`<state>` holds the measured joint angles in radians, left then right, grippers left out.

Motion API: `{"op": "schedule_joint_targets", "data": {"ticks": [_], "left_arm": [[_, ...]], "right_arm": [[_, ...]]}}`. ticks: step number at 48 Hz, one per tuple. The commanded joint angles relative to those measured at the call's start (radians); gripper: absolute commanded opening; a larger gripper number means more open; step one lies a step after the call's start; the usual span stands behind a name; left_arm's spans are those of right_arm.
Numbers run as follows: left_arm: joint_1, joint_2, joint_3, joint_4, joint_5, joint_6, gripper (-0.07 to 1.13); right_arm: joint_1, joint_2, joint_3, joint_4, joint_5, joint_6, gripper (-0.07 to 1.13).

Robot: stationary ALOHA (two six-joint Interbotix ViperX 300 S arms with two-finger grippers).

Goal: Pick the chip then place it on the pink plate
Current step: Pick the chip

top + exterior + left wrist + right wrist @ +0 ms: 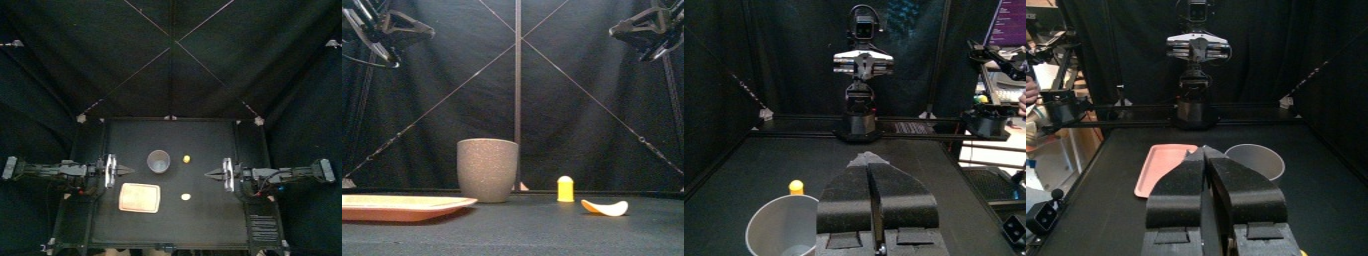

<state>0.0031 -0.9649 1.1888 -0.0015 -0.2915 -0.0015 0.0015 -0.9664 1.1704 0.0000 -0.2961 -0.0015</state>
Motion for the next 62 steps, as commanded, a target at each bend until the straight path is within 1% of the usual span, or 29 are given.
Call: {"op": "schedule_joint_targets", "data": {"ticks": [1,4,6,8,11,18,21,22,28,30,32,39,45,52,62], "left_arm": [[0.014,0.006,-0.012,0.0,-0.005,0.003,0.03],[0.017,0.008,-0.012,-0.002,-0.005,0.003,0.03],[0.017,0.008,-0.012,-0.002,-0.008,0.003,0.04],[0.018,0.008,-0.014,-0.002,-0.009,0.003,0.04],[0.018,0.008,-0.015,-0.002,-0.011,0.003,0.04],[0.028,0.008,-0.011,-0.003,-0.011,-0.002,0.05],[0.034,0.011,-0.009,-0.009,-0.011,0.0,0.05],[0.035,0.009,-0.008,-0.014,-0.011,0.0,0.05],[0.043,0.009,-0.002,-0.018,-0.011,0.005,0.06],[0.049,0.011,-0.003,-0.018,-0.011,0.005,0.06],[0.054,0.011,-0.002,-0.018,-0.011,0.006,0.07],[0.063,0.009,0.003,-0.018,-0.009,0.003,0.07],[0.063,0.009,0.005,-0.018,-0.009,0.005,0.07],[0.063,0.009,0.006,-0.018,-0.009,0.005,0.07],[0.067,0.009,0.018,-0.017,-0.009,0.006,0.07]], "right_arm": [[-0.009,0.034,-0.005,0.005,-0.002,0.011,0.03],[-0.015,0.061,-0.011,0.026,-0.002,0.028,0.04],[-0.021,0.083,-0.014,0.058,-0.002,0.048,0.07],[-0.028,0.107,-0.017,0.106,-0.002,0.074,0.1],[-0.029,0.15,-0.017,0.204,-0.002,0.132,0.2],[-0.018,0.227,0.003,0.394,-0.011,0.278,0.51],[0.011,0.256,0.014,0.453,-0.011,0.348,0.66],[0.032,0.265,0.018,0.474,-0.011,0.387,0.74],[0.103,0.31,0.018,0.488,0.018,0.525,1.02],[0.117,0.324,0.017,0.488,0.04,0.566,1.08],[0.126,0.336,0.015,0.486,0.057,0.601,1.09],[0.152,0.41,0.017,0.491,0.081,0.739,1.05],[0.179,0.525,-0.018,0.486,0.077,0.836,1.05],[0.215,0.707,-0.092,0.488,0.08,0.913,1.05],[0.239,0.873,-0.181,0.497,0.072,0.957,1.05]]}}
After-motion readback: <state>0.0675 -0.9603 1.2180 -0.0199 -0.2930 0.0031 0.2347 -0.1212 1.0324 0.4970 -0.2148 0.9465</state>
